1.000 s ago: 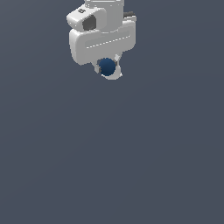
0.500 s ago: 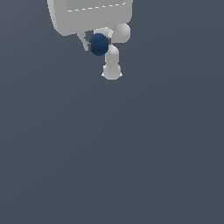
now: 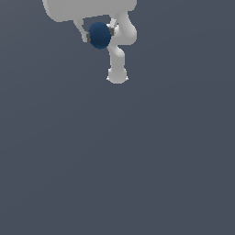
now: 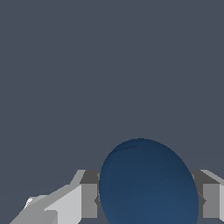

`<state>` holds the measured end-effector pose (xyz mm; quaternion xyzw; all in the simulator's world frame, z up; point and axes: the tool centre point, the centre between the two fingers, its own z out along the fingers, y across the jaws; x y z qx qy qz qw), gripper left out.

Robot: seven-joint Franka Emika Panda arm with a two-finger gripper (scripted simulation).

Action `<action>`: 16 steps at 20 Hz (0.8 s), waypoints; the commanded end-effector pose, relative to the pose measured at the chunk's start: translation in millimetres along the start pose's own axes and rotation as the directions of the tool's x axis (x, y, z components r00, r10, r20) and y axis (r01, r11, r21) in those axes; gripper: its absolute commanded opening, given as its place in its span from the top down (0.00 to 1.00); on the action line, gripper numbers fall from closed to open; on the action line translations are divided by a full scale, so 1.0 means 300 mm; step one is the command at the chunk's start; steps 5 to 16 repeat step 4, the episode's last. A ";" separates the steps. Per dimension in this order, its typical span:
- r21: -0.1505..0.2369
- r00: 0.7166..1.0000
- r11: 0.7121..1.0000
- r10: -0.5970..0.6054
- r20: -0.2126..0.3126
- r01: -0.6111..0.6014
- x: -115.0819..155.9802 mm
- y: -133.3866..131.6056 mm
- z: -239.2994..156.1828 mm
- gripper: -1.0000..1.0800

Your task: Pick up the object and move it to a goal position.

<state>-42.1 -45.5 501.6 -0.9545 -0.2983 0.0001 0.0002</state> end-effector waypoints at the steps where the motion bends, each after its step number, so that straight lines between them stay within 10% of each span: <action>1: 0.000 1.000 1.000 0.000 0.000 0.000 0.001 0.002 -0.007 1.00; 16: 0.000 1.000 1.000 0.000 0.000 0.000 0.002 0.002 -0.005 1.00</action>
